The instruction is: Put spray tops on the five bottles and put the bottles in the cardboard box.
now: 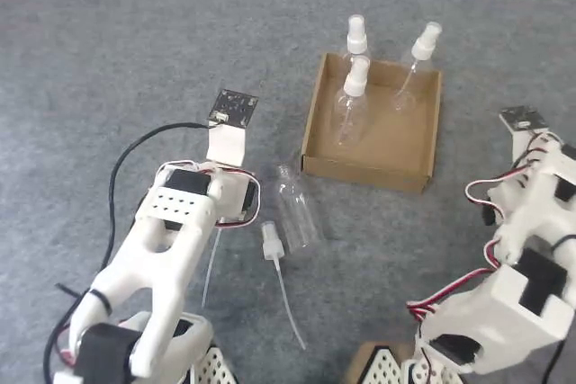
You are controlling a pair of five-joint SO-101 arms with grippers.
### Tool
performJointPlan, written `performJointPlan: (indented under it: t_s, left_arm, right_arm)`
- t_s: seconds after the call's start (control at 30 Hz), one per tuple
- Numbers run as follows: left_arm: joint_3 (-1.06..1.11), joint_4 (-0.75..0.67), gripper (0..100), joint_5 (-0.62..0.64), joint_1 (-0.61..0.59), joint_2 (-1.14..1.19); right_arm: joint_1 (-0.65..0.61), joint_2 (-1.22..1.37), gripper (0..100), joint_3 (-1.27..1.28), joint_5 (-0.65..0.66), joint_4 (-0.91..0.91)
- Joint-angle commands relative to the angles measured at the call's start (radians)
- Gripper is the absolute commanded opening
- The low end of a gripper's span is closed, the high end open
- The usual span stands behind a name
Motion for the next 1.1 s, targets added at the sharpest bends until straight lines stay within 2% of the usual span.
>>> performJointPlan:
  t_s: [0.0,0.23,0.47,0.67,1.07]
  left_arm:
    - [-0.005,-0.023,3,0.003,-0.006,-0.038]
    - [-0.039,-0.04,13,0.005,-0.048,0.068]
    - [-0.12,-0.037,13,0.005,-0.055,0.219]
    - [-0.125,-0.044,13,0.005,-0.054,0.23]
    - [-0.119,-0.077,13,0.005,-0.052,0.233]
  right_arm:
    - [0.008,-0.018,8.9,-0.057,-0.058,-0.013]
    - [-0.007,-0.018,17.6,-0.054,-0.095,-0.004]
    - [-0.005,-0.018,22.5,-0.048,-0.091,-0.002]
    - [-0.007,-0.025,26.7,-0.034,-0.089,-0.002]
    - [-0.007,-0.019,27.0,-0.034,-0.087,-0.002]
